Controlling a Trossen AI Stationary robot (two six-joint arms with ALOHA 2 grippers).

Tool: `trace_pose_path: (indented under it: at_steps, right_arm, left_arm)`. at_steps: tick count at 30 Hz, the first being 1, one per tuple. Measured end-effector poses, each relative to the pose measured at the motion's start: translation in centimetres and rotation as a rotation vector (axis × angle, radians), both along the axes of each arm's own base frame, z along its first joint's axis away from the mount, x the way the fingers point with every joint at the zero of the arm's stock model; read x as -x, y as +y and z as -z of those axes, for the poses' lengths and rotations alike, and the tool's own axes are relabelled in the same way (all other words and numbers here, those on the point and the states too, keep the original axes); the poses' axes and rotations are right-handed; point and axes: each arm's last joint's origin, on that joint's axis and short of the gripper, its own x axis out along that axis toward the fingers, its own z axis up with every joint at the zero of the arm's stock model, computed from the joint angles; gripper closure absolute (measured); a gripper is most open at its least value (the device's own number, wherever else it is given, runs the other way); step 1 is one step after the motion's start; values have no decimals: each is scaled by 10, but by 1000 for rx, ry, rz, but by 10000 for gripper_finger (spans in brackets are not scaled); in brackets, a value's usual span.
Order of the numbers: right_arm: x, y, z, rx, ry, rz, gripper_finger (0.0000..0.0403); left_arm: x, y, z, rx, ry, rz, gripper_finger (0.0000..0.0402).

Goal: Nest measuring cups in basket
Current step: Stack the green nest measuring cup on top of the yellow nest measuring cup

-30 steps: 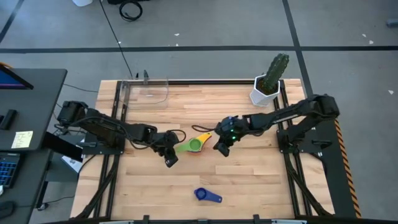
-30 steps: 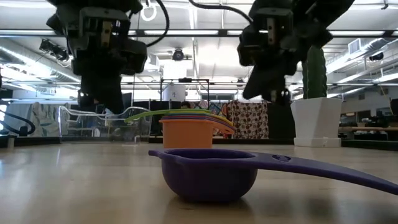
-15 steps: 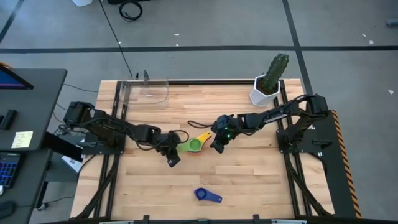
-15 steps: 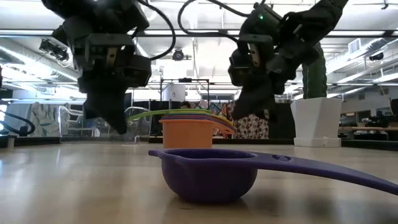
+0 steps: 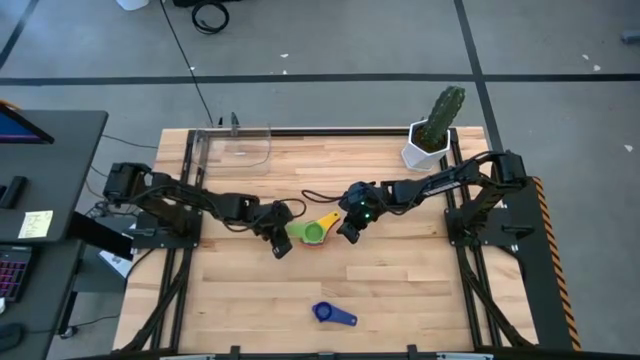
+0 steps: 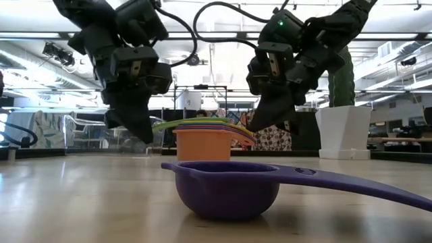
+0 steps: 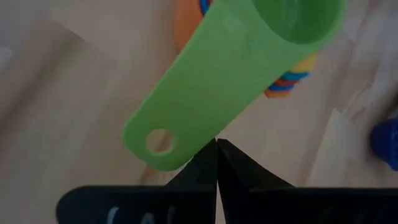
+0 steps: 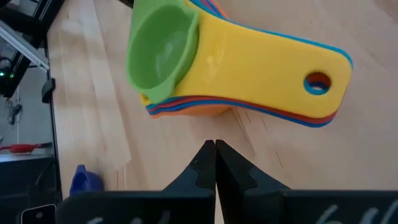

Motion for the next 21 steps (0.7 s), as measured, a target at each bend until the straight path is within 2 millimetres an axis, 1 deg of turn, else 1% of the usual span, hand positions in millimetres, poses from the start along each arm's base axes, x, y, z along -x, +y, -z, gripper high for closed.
trace_pose_path:
  at_steps: [7, 16, 21]
  right_arm:
    - [0, 0, 0, -5, -1, -4, 398]
    - [0, 0, 0, -5, -3, -4, 398]
    - [0, 0, -1, -9, -2, 0, 398]
  left_arm:
    - [-1, 21, 0, -56, -10, 9, 397]
    - [1, 54, 0, -94, -28, 58, 397]
    - [0, 71, -3, -130, -89, 82, 397]
